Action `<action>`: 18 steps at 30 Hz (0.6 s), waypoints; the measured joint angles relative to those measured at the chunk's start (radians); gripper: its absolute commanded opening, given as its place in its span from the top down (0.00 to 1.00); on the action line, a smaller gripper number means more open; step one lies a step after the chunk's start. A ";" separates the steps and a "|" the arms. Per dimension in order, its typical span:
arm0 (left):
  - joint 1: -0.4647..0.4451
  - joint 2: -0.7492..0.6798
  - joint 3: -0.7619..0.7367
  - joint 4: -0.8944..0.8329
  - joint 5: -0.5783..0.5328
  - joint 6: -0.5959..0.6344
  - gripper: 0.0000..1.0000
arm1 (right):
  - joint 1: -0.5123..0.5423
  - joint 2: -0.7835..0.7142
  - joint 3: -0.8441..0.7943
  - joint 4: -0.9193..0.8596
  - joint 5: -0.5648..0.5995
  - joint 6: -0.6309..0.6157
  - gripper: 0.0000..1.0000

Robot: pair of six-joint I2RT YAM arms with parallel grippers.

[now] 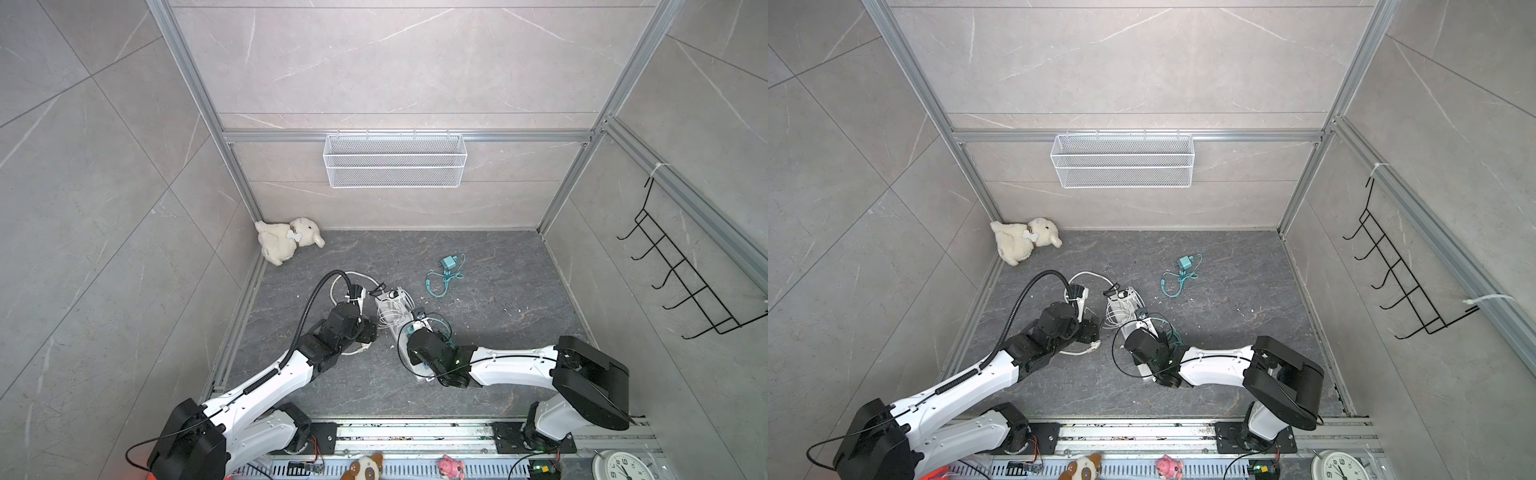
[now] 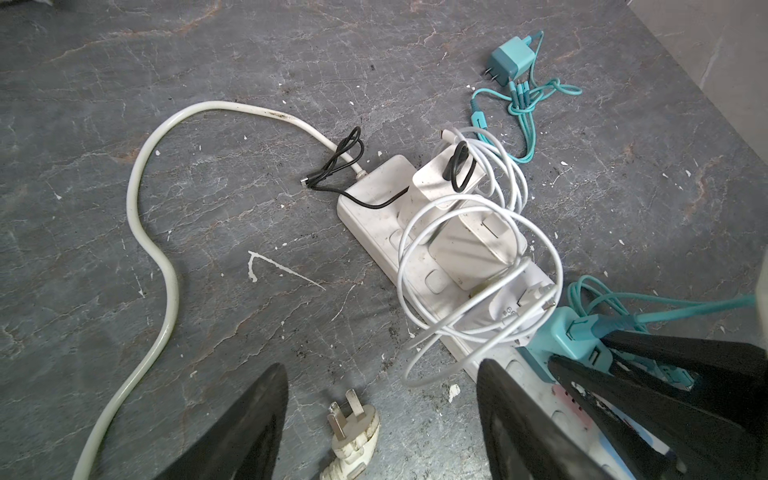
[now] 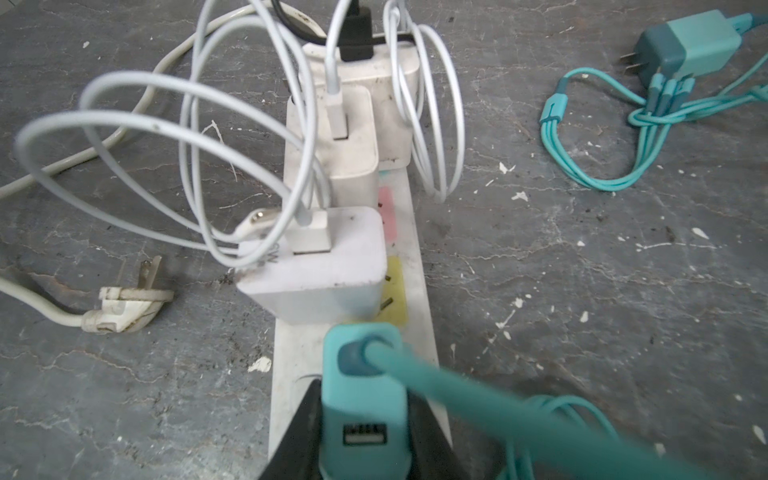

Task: Insert the plug
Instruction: 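Press the teal charger down into the strip socket with the right gripper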

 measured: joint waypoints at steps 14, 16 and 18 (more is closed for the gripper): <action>0.000 -0.032 0.000 -0.001 -0.039 0.012 0.23 | 0.016 0.059 0.062 -0.030 0.039 0.004 0.96; 0.000 -0.034 0.000 0.000 -0.049 0.014 0.22 | 0.016 0.059 0.062 -0.030 0.040 0.004 0.95; 0.000 -0.034 0.000 -0.001 -0.053 0.016 0.20 | 0.017 0.061 0.065 -0.033 0.041 0.003 0.93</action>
